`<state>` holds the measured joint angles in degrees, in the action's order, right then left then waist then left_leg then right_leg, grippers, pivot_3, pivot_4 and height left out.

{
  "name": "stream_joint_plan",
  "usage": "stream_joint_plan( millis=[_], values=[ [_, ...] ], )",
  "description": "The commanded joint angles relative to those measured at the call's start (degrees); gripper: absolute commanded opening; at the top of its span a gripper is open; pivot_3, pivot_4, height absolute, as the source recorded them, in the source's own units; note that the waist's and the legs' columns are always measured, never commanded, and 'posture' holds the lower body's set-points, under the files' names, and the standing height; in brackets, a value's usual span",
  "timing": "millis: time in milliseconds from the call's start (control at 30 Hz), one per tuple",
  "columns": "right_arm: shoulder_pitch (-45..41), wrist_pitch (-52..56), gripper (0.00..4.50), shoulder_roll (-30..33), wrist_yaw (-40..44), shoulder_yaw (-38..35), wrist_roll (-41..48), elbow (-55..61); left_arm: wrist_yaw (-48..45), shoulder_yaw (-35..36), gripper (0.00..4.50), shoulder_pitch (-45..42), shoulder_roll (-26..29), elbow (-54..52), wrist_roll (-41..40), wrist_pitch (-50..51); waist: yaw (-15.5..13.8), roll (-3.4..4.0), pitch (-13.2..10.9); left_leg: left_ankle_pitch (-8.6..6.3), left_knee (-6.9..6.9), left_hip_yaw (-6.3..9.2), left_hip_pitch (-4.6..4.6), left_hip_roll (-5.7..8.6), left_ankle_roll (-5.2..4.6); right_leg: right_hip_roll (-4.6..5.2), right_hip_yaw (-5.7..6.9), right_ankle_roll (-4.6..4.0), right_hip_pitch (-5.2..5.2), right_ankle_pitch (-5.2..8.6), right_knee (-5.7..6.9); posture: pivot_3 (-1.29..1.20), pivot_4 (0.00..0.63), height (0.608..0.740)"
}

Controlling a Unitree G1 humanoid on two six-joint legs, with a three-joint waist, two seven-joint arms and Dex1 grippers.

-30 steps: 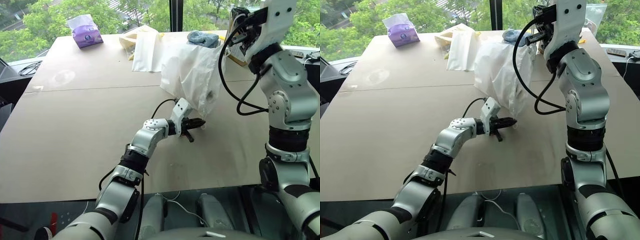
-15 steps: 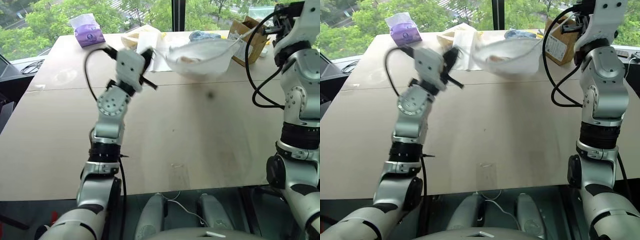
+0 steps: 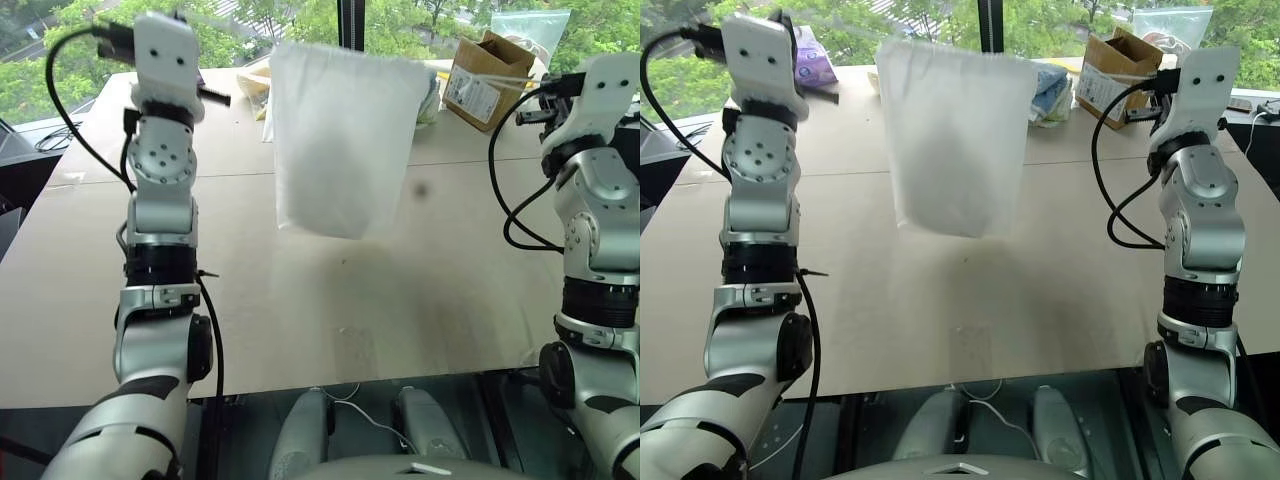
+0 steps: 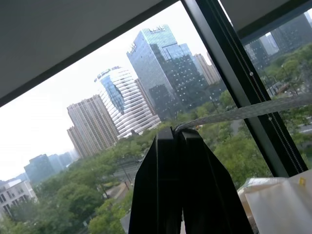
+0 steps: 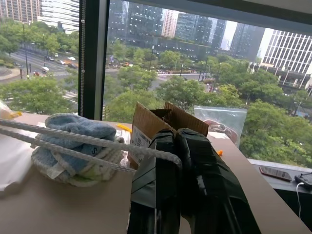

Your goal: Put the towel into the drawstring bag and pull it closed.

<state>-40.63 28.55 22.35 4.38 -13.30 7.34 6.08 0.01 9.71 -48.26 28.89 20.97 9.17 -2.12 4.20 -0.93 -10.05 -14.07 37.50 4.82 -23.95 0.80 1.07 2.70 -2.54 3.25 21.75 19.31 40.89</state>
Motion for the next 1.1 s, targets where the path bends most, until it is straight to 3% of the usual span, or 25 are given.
stream_joint_plan(
  millis=[33,233,433,767,1000,1100],
  values=[
    [1.37,0.72,0.00,1.92,-5.08,-5.46,-2.05,1.82,6.81,7.84,0.04,2.21,0.83,-0.50,-2.53,5.24,-0.14,-0.01,0.00,0.00,0.00,0.00,0.00,-0.01,0.00,-0.01,0.00,0.00,0.00,0.00,0.00,0.00,0.150,0.740],
    [0.89,3.68,0.00,2.19,-18.63,-13.91,-3.95,-1.29,16.18,13.85,0.04,4.46,0.99,0.33,-4.73,13.12,-0.59,-0.02,0.01,0.00,0.02,0.03,-0.02,0.00,0.00,0.06,0.03,0.00,-0.02,0.00,0.00,0.00,0.150,0.740],
    [-1.47,3.20,0.00,2.29,-28.07,-18.72,-2.74,-2.56,19.62,14.64,0.04,4.18,0.96,-0.48,-6.99,14.81,-0.68,-0.02,0.01,0.00,0.04,0.02,-0.02,0.00,0.00,0.06,0.03,0.00,-0.01,0.00,0.02,0.00,0.150,0.740],
    [-8.89,-6.30,0.00,0.43,-14.56,-10.30,7.53,-1.20,10.90,11.05,0.04,-3.23,-1.86,-2.93,-16.39,12.72,-0.13,-0.02,0.01,0.00,0.02,-0.02,-0.02,0.00,0.00,0.04,0.02,0.00,-0.01,0.00,0.02,0.00,0.150,0.740],
    [2.20,-2.09,0.00,1.58,-3.59,-10.09,16.08,8.84,5.01,13.02,0.04,5.26,-1.99,-13.18,-21.15,16.70,-0.20,-0.03,0.02,0.00,-0.05,0.00,-0.02,-0.02,0.00,0.07,0.03,0.00,-0.01,0.00,-0.02,0.00,0.150,0.740],
    [8.81,4.06,0.00,2.46,1.63,-8.21,20.39,11.54,-2.44,11.93,0.04,10.06,-3.34,-17.45,-27.22,21.21,-0.20,-0.02,0.05,0.00,0.02,-0.03,-0.01,-0.05,0.00,0.04,0.00,0.00,-0.02,0.00,0.02,0.00,0.150,0.740]
  ],
)
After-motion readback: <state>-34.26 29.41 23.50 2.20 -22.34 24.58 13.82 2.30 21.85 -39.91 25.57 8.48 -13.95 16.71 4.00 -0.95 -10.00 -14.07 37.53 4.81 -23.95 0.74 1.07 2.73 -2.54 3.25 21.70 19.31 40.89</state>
